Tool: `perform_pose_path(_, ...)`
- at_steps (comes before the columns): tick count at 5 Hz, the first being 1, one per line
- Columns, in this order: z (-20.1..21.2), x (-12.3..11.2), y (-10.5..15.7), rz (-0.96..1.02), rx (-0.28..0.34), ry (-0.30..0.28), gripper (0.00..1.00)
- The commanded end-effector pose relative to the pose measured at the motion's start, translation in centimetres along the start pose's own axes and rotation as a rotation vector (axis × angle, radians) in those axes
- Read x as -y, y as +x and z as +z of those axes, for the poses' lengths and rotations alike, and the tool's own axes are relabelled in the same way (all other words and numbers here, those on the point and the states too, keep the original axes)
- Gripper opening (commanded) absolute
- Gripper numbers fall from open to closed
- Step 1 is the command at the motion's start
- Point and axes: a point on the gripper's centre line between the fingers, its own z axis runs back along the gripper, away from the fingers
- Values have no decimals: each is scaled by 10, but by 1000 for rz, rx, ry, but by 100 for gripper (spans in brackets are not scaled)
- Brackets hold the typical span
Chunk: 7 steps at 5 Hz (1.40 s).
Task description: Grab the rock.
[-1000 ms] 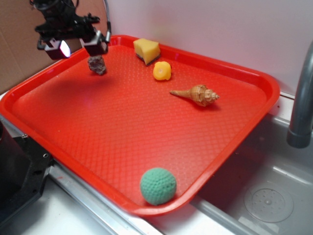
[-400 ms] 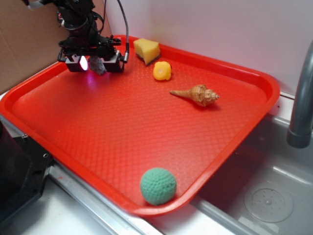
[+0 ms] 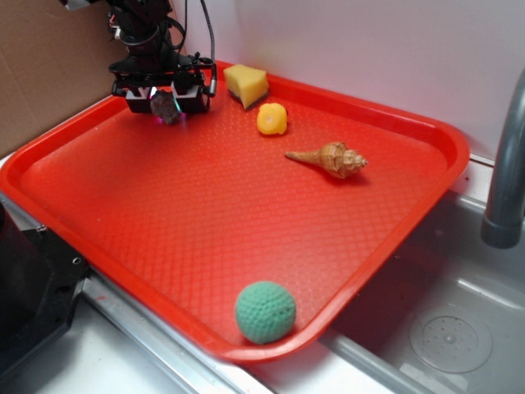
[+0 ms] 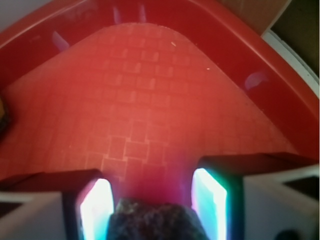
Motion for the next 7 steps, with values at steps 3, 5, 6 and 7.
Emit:
perform_pose_path(3, 114, 19, -21, -202, -128, -150, 0)
perform_pose_path(5, 186, 61, -81, -388, -240, -274, 0)
perform_pose_path(6, 215, 65, -108, -428, -209, -292, 0)
perform_pose_path(7, 232, 63, -133, -428, -173, -277, 0)
